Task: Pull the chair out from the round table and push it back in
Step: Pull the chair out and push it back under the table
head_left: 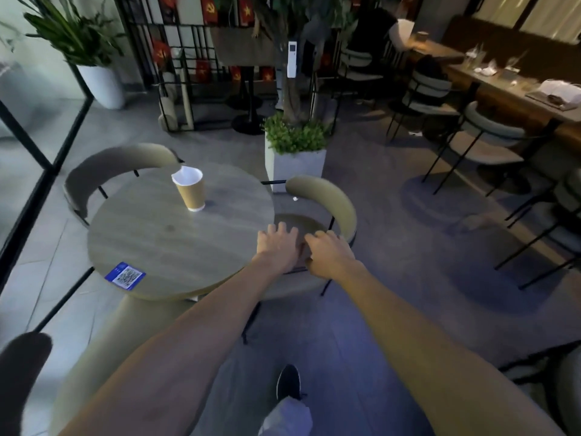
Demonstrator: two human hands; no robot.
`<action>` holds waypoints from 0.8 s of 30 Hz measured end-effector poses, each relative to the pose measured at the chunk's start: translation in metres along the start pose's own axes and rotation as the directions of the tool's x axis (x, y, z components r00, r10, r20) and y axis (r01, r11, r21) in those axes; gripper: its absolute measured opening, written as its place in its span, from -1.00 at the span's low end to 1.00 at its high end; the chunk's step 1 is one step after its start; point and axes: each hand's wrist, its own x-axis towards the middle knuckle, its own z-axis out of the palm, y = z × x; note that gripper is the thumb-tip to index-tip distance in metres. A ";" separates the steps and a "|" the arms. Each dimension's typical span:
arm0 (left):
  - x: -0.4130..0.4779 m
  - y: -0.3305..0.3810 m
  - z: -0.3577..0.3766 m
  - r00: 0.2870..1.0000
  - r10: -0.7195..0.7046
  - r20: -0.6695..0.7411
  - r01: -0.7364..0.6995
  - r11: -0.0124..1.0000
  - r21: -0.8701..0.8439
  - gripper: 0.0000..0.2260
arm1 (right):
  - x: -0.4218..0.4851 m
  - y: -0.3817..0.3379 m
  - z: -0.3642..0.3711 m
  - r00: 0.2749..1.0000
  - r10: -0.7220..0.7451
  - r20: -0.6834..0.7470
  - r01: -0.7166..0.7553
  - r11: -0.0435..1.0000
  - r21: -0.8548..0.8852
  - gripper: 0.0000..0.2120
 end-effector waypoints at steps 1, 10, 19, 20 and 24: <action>0.024 0.004 0.002 1.000 -0.016 0.013 0.016 1.000 0.007 -0.61 | 0.017 0.015 -0.001 1.000 -0.008 0.006 0.008 1.000 0.015 -0.64; 0.196 0.035 -0.025 0.997 -0.066 0.045 0.068 0.997 -0.036 -0.65 | 0.158 0.124 -0.023 0.994 -0.057 0.091 0.052 0.997 0.056 -0.60; 0.338 0.065 -0.028 0.969 -0.221 0.113 0.225 0.974 -0.019 -0.63 | 0.295 0.219 -0.039 0.971 -0.214 0.106 0.213 0.977 0.015 -0.62; 0.353 0.070 -0.027 0.962 -0.252 0.107 0.255 0.967 -0.011 -0.62 | 0.310 0.230 -0.039 0.964 -0.243 0.110 0.243 0.970 0.018 -0.60; 0.404 0.090 -0.024 0.906 -0.406 0.123 0.416 0.907 -0.068 -0.57 | 0.361 0.273 -0.044 0.911 -0.389 0.140 0.391 0.920 0.010 -0.59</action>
